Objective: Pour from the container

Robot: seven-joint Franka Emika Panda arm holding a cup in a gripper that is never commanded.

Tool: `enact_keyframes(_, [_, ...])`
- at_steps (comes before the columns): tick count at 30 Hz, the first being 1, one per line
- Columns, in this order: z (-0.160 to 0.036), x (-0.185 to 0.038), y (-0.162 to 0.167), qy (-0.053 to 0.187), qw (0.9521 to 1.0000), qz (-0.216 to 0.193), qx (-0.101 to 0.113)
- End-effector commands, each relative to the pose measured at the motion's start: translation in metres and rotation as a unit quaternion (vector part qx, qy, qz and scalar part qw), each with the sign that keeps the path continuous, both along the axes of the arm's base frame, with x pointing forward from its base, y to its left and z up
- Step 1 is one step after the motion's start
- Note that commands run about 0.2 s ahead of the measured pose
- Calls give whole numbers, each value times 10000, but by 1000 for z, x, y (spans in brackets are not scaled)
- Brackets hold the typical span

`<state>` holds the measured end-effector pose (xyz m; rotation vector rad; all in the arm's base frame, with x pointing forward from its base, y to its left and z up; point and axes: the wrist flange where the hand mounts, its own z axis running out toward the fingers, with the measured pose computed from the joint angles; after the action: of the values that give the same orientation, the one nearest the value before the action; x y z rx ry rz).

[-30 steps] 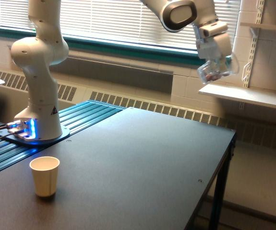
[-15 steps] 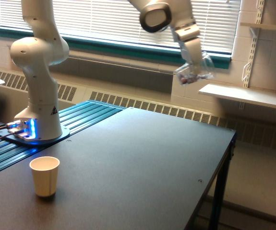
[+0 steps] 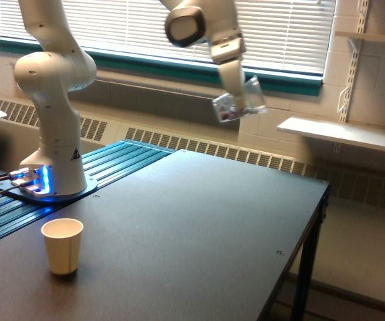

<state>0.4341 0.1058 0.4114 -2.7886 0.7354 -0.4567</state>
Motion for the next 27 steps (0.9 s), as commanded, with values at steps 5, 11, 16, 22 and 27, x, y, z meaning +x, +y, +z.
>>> enact_keyframes(5, [0, -49, -42, 316, 9942, -958, 373])
enact_keyframes(11, [-11, -68, -65, 674, 9883, -1279, 481])
enact_keyframes(16, [-23, -79, -84, 967, 9826, -1502, 504])
enact_keyframes(22, [-30, -86, -111, 1161, 9700, -2044, 619])
enact_keyframes(27, [-27, -93, -127, 1154, 9610, -2434, 623])
